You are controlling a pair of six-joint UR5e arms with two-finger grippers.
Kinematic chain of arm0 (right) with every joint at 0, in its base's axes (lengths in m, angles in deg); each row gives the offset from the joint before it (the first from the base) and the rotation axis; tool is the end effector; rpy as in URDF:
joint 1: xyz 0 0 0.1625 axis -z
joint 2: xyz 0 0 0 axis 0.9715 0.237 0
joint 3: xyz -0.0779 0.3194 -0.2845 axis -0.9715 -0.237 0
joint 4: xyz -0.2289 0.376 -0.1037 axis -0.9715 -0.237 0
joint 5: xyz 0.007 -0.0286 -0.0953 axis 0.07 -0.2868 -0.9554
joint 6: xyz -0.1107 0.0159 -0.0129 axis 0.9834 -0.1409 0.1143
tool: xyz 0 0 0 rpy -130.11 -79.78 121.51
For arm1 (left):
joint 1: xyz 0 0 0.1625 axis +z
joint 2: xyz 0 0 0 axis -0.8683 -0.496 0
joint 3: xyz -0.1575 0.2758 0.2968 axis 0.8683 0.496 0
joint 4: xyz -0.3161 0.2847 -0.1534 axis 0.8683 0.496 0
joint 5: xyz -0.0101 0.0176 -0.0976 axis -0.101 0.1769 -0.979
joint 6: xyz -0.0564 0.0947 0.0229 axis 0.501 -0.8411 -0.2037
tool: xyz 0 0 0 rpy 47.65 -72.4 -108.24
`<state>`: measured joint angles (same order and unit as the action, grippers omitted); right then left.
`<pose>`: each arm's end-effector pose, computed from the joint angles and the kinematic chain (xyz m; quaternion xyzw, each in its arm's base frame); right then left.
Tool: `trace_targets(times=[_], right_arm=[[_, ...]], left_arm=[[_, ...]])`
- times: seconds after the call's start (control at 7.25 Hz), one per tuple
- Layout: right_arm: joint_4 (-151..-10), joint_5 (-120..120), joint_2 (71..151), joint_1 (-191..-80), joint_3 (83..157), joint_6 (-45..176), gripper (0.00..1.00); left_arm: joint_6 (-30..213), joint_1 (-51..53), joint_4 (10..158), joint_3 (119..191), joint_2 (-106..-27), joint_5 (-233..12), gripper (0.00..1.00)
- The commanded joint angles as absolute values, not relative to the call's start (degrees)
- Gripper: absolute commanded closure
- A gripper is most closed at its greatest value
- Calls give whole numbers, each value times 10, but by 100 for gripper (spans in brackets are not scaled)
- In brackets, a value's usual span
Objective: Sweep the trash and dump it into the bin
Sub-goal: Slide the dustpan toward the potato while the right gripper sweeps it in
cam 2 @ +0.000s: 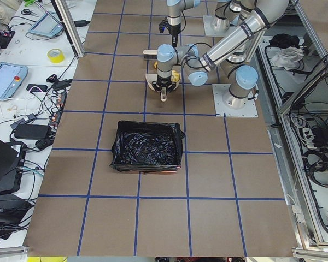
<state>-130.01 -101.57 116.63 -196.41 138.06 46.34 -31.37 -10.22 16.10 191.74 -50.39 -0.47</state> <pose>0.4162 -0.4083 0.2262 0.0465 0.9941 0.0427 0.0887 0.0221 -0.4700 0.1985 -0.7000 -0.7140 0.0117 0.0056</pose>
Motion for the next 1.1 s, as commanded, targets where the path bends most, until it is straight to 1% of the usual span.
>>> trace_targets(times=[0.0, 0.69, 0.97], right_arm=[[-1307, -1012, 1130, -1992, 1342, 411, 100], [-1325, -932, 1070, -2046, 1246, 275, 100], [-1329, -939, 1059, -2054, 1225, 276, 100]], left_arm=[[-313, -102, 159, 1916, -507, -4, 94], [-313, -103, 159, 1916, -507, -6, 93], [-313, -103, 159, 1916, -506, -6, 93]])
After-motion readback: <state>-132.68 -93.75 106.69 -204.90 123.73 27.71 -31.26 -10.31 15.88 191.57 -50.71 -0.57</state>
